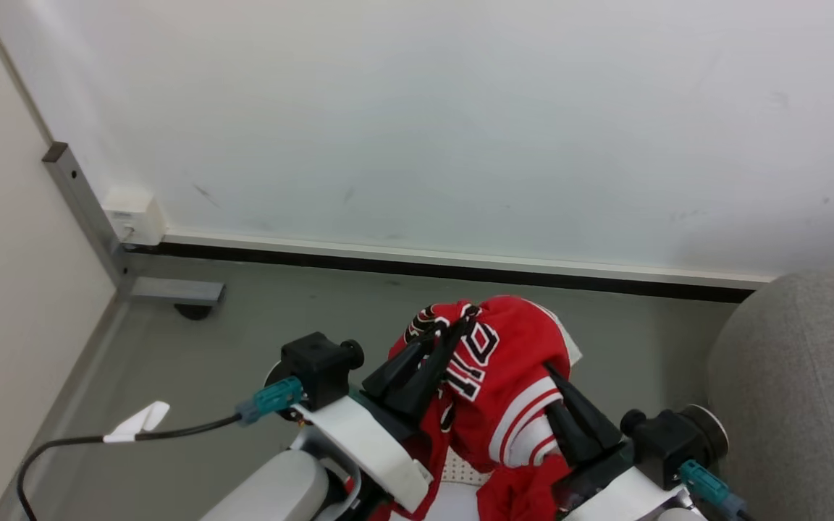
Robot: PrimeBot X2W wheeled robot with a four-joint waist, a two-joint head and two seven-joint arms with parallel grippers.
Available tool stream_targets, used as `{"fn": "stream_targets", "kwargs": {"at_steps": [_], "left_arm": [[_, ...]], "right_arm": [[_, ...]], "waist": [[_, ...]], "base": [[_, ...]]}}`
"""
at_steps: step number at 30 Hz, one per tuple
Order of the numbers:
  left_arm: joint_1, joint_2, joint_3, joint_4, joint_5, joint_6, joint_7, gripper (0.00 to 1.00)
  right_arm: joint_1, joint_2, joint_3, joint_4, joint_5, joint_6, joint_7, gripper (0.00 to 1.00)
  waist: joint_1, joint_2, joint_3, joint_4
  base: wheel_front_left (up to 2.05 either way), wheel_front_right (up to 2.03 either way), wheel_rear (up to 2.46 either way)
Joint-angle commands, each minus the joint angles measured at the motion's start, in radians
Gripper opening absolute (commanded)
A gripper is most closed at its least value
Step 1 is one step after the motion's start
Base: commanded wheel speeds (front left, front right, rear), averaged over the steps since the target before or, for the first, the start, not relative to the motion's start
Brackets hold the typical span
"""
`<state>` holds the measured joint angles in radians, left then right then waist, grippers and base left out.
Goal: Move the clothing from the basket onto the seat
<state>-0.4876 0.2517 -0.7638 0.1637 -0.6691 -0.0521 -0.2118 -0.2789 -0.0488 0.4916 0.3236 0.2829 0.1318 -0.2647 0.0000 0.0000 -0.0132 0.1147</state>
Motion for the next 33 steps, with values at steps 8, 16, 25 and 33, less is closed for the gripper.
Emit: {"fn": "stream_targets", "kwargs": {"at_steps": [8,16,25,33], "left_arm": [[0.040,0.033,-0.012,-0.026,0.014,-0.011,-0.022,1.00],[0.056,0.048,-0.014,-0.053,0.042,-0.016,-0.037,1.00],[0.064,0.063,0.005,-0.075,0.090,-0.026,-0.052,1.00],[0.072,0.081,0.014,-0.093,0.142,-0.040,-0.052,1.00]], "right_arm": [[0.031,-0.003,-0.118,-0.109,0.036,-0.002,0.000,0.00],[0.029,-0.002,-0.211,-0.169,0.029,-0.002,0.000,0.00],[0.060,-0.002,-0.312,-0.267,-0.010,-0.002,0.000,0.00],[0.107,-0.002,-0.354,-0.334,0.046,-0.002,0.000,0.00]], "waist": [[0.0000,0.0000,0.020,-0.145],[0.0000,0.0000,0.043,-0.269],[0.0000,0.0000,0.084,-0.442],[0.0000,0.0000,0.121,-0.553]], "base": [[0.00,0.00,0.00],[0.00,0.00,0.00],[0.00,0.00,0.00],[0.00,0.00,0.00]]}}
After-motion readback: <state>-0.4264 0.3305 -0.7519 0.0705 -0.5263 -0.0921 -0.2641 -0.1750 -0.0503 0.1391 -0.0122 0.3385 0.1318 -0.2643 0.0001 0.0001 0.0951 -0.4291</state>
